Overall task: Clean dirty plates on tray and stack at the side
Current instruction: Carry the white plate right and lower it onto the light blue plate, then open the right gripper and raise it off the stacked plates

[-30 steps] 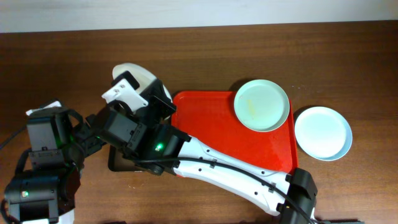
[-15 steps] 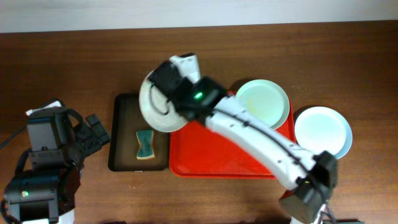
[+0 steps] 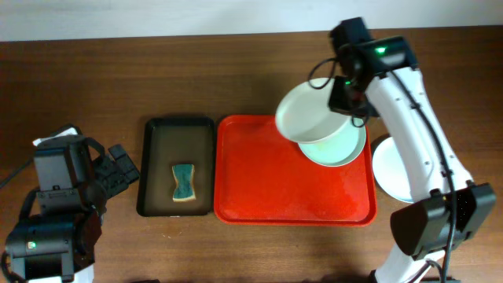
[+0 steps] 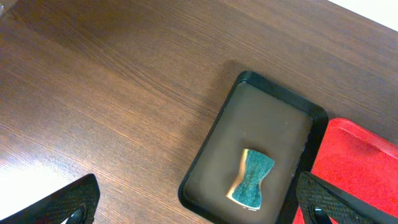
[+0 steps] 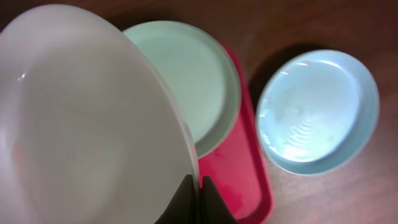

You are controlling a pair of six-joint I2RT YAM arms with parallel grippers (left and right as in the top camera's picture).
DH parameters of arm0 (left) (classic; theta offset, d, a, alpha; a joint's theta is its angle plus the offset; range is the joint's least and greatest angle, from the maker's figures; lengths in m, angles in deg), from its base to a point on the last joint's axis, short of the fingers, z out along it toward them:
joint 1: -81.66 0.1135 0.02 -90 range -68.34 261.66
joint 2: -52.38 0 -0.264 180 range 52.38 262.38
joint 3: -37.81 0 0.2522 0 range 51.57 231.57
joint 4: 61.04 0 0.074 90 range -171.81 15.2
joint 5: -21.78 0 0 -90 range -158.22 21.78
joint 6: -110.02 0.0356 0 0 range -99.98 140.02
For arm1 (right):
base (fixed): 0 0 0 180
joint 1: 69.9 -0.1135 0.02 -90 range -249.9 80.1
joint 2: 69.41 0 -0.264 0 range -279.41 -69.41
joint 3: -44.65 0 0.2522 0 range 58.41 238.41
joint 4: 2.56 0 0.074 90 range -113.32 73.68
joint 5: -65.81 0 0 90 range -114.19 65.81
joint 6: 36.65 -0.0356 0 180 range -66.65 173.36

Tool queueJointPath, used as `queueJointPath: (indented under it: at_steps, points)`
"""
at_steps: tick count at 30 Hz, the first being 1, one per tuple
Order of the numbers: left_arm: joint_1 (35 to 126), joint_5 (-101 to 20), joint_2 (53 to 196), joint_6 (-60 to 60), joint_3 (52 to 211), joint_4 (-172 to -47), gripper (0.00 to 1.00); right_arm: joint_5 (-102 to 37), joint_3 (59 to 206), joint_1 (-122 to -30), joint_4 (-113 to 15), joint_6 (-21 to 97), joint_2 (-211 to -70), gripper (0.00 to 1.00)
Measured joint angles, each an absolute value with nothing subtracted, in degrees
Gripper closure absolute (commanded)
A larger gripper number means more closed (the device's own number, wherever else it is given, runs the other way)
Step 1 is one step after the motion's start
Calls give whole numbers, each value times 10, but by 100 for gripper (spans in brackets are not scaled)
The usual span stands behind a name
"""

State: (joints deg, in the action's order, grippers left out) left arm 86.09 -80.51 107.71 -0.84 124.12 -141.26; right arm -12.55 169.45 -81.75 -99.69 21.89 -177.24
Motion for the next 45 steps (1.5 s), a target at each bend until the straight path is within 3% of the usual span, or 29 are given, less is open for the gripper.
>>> queueJointPath:
  at_steps: [17, 23, 30, 31, 32, 33, 34, 40, 44, 45]
  points:
    - [861, -805, 1077, -8, 1241, -1413, 1, -130, 1688, -448, -1090, 242, -1772, 96]
    - [861, -805, 1077, -8, 1241, -1413, 1, -131, 1643, -416, -1084, 234, -1772, 96]
    - [861, -805, 1077, -8, 1241, -1414, 1, -134, 1451, -416, -961, 233, -1766, 96]
    - [861, -805, 1077, -8, 1241, -1415, 1, -134, 1435, -416, -950, 233, -1766, 91]
    - [861, -805, 1077, -8, 1241, -1414, 1, -134, 1417, -416, -937, 233, -1766, 78]
    - [861, -805, 1077, -8, 1241, -1414, 1, -133, 1409, -416, -932, 231, -1766, 53]
    - [861, -805, 1077, -8, 1241, -1414, 1, -133, 1406, -416, -927, 235, -1766, 44]
    - [861, -805, 1077, -8, 1241, -1415, 1, -153, 1416, -416, -939, 297, -1766, 44]
    - [861, -805, 1077, -8, 1241, -1414, 1, -249, 1498, -423, -977, 414, -1766, 43]
    - [861, -805, 1077, -8, 1241, -1414, 1, -287, 1516, -430, -977, 456, -1766, 58]
